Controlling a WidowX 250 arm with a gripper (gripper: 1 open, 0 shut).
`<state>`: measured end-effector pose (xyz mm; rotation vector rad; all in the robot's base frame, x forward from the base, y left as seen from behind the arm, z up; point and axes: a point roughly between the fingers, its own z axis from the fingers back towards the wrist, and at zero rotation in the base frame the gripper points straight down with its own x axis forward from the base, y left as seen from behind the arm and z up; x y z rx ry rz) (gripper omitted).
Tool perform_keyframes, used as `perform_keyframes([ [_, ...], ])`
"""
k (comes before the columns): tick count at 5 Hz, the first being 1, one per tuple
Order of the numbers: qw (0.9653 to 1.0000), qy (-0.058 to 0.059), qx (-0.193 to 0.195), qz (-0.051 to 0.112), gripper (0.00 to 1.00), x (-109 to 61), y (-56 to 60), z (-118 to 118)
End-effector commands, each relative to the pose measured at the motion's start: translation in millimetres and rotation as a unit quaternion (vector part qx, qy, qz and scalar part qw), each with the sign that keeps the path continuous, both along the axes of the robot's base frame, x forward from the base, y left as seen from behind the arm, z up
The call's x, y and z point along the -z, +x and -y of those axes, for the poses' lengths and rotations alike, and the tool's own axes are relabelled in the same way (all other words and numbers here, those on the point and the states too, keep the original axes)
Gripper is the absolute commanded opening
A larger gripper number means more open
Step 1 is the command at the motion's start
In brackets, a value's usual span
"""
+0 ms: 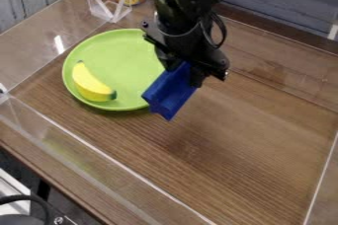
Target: Put the blue object in the green plate
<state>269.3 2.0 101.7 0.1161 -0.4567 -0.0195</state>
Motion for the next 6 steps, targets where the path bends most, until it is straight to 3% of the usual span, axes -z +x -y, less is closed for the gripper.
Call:
perform_keyframes([
  [1,0.9999,0.0,-0.006,0.013,0.0,-3.2,6.3,-4.8],
  [6,0.9998,-0.006,-0.013,0.012,0.0,4.7,14.6,-9.7],
])
